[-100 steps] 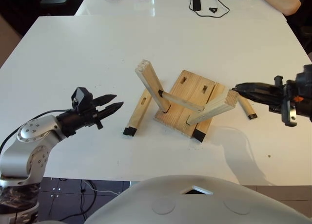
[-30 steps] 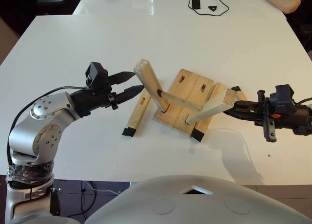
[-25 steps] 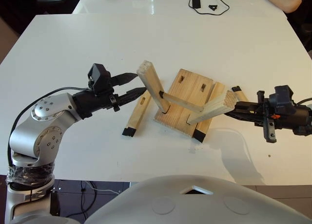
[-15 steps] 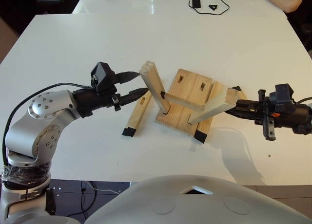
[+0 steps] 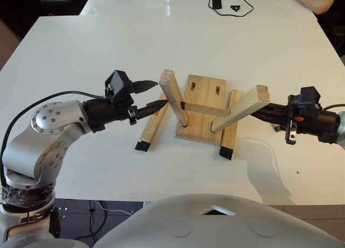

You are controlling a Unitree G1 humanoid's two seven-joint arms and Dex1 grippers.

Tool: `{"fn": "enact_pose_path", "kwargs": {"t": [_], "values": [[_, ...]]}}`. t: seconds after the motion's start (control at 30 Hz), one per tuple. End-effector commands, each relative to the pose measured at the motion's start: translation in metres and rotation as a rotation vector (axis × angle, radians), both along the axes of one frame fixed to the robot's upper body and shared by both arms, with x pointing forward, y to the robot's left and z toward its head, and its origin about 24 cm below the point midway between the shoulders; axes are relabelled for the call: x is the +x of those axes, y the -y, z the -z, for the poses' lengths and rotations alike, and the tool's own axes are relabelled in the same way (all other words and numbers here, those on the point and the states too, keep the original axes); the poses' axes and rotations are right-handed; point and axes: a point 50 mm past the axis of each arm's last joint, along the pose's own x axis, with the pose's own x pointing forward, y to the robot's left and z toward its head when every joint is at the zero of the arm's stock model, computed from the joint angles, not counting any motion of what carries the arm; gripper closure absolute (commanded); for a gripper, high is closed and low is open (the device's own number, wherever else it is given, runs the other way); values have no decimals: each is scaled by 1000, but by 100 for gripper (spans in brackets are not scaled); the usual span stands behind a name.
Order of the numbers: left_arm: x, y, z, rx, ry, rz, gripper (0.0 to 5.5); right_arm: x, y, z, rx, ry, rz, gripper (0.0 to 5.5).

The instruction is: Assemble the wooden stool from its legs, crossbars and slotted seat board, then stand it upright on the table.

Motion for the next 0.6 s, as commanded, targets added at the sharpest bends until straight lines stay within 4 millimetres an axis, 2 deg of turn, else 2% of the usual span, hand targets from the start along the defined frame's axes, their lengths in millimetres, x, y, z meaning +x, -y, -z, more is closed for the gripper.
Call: {"fn": "enact_pose_path", "kwargs": {"t": [0.03, 0.37, 0.6], "values": [[-22, 40, 2, -117, -55, 296, 262, -5, -32, 0, 72, 5, -188, 515], [-22, 36, 23, -31, -75, 247, 262, -4, -31, 5, 39, 5, -183, 515], [-21, 40, 21, -35, -54, 257, 262, -2, -33, 4, 43, 18, -188, 515]]}}
